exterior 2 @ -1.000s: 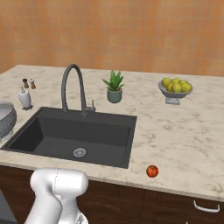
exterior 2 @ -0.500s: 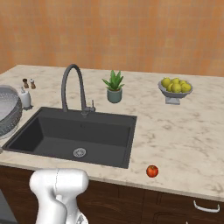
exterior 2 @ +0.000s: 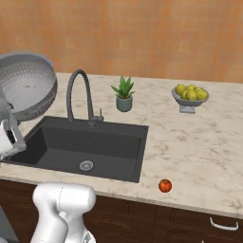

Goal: Put the colander in the sink, put the apple in the colander, and turn on the sink faucet and pour water over the colander.

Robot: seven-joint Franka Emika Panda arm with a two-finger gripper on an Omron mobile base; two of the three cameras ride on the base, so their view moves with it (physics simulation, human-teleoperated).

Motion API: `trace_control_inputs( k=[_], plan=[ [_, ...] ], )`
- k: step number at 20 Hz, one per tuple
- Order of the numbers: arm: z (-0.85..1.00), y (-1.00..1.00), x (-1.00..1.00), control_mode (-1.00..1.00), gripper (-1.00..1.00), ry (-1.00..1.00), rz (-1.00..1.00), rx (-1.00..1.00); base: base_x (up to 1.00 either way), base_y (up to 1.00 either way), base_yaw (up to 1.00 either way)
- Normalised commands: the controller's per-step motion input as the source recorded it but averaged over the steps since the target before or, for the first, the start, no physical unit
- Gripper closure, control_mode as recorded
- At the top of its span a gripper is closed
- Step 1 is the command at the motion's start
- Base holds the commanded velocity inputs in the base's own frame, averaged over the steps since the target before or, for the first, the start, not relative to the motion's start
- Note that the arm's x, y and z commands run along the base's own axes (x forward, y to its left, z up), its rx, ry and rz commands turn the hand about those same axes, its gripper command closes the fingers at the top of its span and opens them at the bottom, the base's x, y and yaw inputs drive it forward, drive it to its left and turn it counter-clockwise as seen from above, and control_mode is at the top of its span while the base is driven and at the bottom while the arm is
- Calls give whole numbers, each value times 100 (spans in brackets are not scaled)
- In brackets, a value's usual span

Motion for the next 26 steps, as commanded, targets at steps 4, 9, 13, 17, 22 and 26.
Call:
trace_control_inputs(
  k=[4,9,13,17,22,26],
  plan=[
    [22,-100,74,-100,100,30,1,47,0,0,0],
    [5,-100,52,-100,100,27,3,33,0,0,0],
    [-47,-100,51,-100,100,26,5,11,0,0,0],
    [-81,-100,90,-100,100,20,17,0,0,0,0],
    [-100,-58,63,-100,100,5,23,-7,0,0,0],
    [-100,-11,72,-100,100,-5,24,-19,0,0,0]
  ],
)
